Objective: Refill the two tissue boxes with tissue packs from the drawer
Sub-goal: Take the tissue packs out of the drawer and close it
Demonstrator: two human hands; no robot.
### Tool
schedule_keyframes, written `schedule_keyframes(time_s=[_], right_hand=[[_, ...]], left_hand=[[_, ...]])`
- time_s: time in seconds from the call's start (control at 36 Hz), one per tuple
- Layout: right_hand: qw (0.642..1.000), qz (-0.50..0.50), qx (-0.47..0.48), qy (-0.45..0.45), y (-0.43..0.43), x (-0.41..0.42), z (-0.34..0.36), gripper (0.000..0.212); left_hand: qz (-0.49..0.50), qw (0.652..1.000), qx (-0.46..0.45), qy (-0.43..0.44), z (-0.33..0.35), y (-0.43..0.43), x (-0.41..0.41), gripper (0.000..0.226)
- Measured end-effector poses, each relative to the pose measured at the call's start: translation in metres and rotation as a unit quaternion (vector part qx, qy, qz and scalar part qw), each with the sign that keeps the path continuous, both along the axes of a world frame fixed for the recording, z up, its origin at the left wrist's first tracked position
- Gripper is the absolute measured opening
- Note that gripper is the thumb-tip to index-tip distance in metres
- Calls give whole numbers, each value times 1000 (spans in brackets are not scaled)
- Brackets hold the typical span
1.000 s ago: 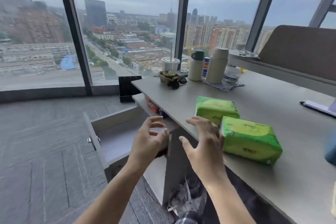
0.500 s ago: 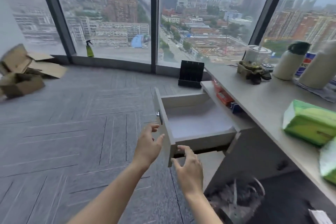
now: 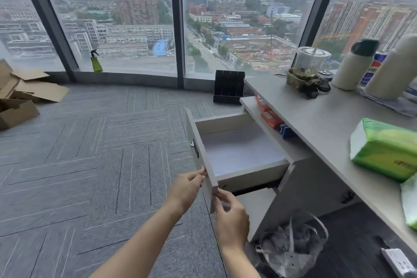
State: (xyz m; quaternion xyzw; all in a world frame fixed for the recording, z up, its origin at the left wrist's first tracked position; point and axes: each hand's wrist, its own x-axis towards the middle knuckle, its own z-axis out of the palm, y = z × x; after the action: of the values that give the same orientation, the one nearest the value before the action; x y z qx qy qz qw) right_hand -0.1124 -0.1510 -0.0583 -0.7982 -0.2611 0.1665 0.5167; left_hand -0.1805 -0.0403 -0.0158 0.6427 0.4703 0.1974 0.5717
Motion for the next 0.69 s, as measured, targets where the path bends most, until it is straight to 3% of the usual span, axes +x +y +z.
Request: schedule_keyframes(time_s=[0.14,0.28,0.69], right_hand=[[995,-58,65,53,-2,15,-8,10],[986,-77,112,100,-11,41,-16,26],[974,-100,128,158,-29,105,-36,64]], left_hand=[[-32,999,-17,-15,-2,-5,26,40],[-66,997,-25,-17,-2,-13,59,44],[-136,988,-42,-52,-5,-40,148,57]])
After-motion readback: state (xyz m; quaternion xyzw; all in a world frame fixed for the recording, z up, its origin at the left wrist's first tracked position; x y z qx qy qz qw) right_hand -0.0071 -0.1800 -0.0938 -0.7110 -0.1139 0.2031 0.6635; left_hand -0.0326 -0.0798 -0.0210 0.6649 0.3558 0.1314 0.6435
